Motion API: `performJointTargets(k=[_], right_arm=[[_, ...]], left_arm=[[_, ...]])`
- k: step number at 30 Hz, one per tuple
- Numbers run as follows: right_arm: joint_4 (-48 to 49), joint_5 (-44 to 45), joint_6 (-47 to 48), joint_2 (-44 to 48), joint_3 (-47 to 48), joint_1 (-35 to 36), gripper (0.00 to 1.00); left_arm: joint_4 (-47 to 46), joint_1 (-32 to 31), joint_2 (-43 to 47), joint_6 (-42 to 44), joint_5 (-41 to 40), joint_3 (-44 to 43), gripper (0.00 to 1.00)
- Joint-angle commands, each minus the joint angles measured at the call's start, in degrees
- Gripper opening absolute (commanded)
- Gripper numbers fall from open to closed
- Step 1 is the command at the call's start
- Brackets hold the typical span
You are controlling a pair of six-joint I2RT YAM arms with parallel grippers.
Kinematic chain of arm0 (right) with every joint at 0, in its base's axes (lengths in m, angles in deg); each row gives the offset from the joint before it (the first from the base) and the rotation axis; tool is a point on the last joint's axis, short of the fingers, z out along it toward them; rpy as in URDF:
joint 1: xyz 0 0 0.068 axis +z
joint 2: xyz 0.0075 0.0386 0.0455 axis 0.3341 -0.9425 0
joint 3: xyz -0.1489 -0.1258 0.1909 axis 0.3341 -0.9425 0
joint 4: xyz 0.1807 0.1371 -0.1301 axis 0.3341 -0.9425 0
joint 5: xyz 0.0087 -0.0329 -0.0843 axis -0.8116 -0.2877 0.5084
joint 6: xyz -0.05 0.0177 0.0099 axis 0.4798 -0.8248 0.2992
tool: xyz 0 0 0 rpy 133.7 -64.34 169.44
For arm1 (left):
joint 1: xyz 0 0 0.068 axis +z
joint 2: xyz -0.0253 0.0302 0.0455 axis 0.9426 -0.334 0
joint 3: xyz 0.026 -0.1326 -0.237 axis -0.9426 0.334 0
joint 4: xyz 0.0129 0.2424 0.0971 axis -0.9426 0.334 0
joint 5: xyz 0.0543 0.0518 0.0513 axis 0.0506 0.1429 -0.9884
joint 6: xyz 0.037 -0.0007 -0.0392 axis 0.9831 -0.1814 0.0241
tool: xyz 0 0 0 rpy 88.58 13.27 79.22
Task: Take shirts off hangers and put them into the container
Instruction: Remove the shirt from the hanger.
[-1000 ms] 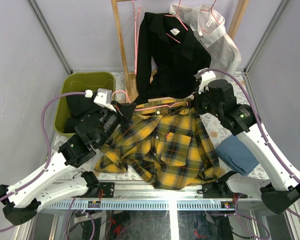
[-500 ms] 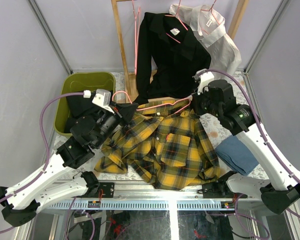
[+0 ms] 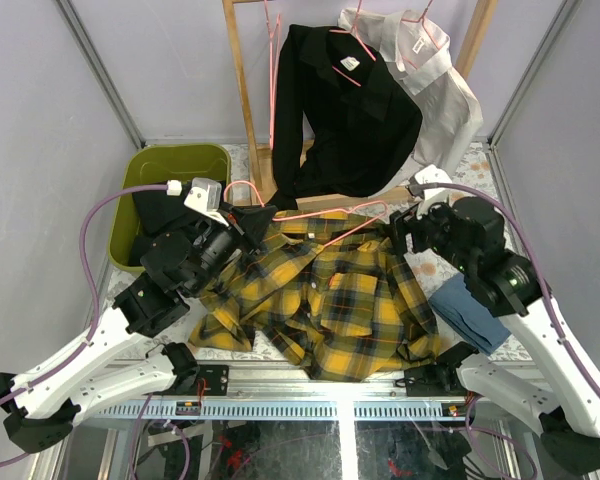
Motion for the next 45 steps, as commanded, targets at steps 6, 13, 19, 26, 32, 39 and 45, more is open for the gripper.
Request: performJointTargets(k=[6, 13, 19, 26, 32, 39, 45], right_arm=[[7.46, -3.11, 6.28, 7.45, -0.69, -0.48, 0.83], [9.08, -10.75, 5.18, 9.15, -0.48, -0.48, 0.87], [-4.82, -26.53, 11.92, 4.75, 6.53, -0.49, 0.94], [-13.49, -30.43, 13.57, -1.68, 9.79, -0.48, 0.95], [-21.41, -30.97, 17.21, -6.39, 11.12, -0.49, 0.91], [-23.15, -29.32, 19.08, -7.11, 10.33, -0.48, 0.79], [-22.39, -29.62, 20.54, -6.16, 8.78, -0.46, 0.65]], left_arm=[[-1.79, 0.40, -1.25, 1.71, 0.56, -1.17, 0.00], [-0.34, 0.40, -2.09, 3.47, 5.97, -2.53, 0.00], [5.92, 0.40, -5.04, 5.68, 13.70, -6.47, 0.00], [10.60, 0.38, -7.70, 7.31, 19.35, -9.95, 0.00], [10.58, 0.40, -6.01, 7.79, 18.32, -9.85, 0.00], [11.36, 0.40, -5.73, 8.34, 18.39, -10.20, 0.00], [11.48, 0.41, -5.42, 8.53, 19.42, -10.76, 0.00]])
